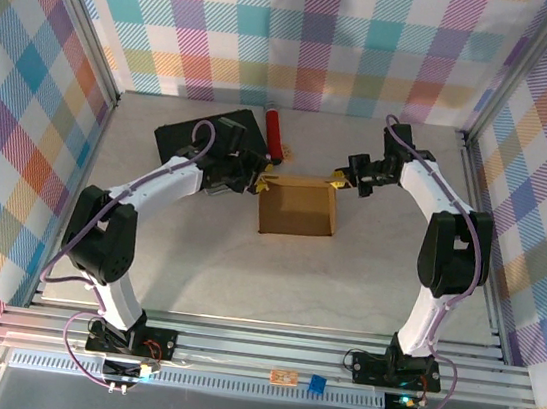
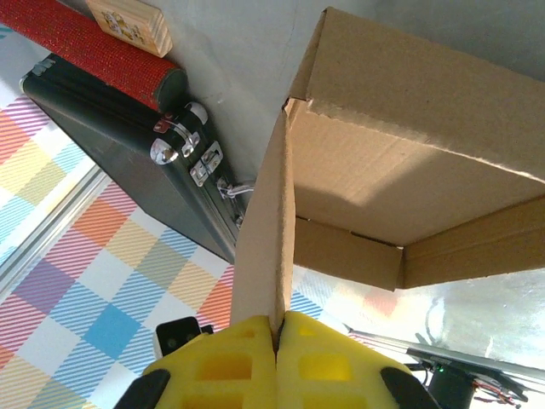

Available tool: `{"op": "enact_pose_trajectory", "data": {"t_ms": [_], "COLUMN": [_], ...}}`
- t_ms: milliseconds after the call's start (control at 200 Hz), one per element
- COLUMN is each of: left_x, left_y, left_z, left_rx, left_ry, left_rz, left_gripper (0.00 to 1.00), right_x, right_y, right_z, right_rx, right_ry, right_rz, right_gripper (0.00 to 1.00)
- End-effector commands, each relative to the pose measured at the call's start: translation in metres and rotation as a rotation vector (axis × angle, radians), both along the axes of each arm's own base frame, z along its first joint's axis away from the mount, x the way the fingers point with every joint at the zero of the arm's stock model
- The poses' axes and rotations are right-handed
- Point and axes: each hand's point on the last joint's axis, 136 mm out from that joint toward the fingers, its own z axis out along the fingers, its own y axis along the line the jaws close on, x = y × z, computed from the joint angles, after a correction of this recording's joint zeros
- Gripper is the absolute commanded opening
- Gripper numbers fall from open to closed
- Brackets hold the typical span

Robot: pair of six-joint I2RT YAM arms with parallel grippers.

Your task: Fold the paper box

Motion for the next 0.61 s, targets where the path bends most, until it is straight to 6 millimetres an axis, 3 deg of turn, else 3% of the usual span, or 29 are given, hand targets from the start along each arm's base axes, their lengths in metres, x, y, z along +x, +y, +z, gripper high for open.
{"op": "enact_pose_trajectory", "data": {"t_ms": [0, 310, 460, 600], "left_x": [-0.002, -0.009, -0.017, -0.021], "left_y": [-0.006, 0.002, 0.006, 0.008], "left_z": [0.001, -0.031, -0.051, -0.055], "left_rx": [-0.010, 0.104, 0.119, 0.143], "left_ry": [-0.032, -0.091, -0.084, -0.101], "left_rz": [-0.035, -0.139, -0.148, -0.172], "left_gripper": [0.37, 0.31, 0.30, 0.29], "right_x": [0.000, -0.003, -0.011, -0.018], "right_y": [0.002, -0.001, -0.003, -0.005], "right_z": [0.011, -0.004, -0.013, -0.022], "right_rx": [-0.016, -0.055, -0.070, -0.111], "right_ry": [-0.106, -0.355, -0.382, -0.380], "right_rz": [0.049, 0.121, 0.155, 0.196], "right_gripper": [0.00, 0.00, 0.00, 0.00]}}
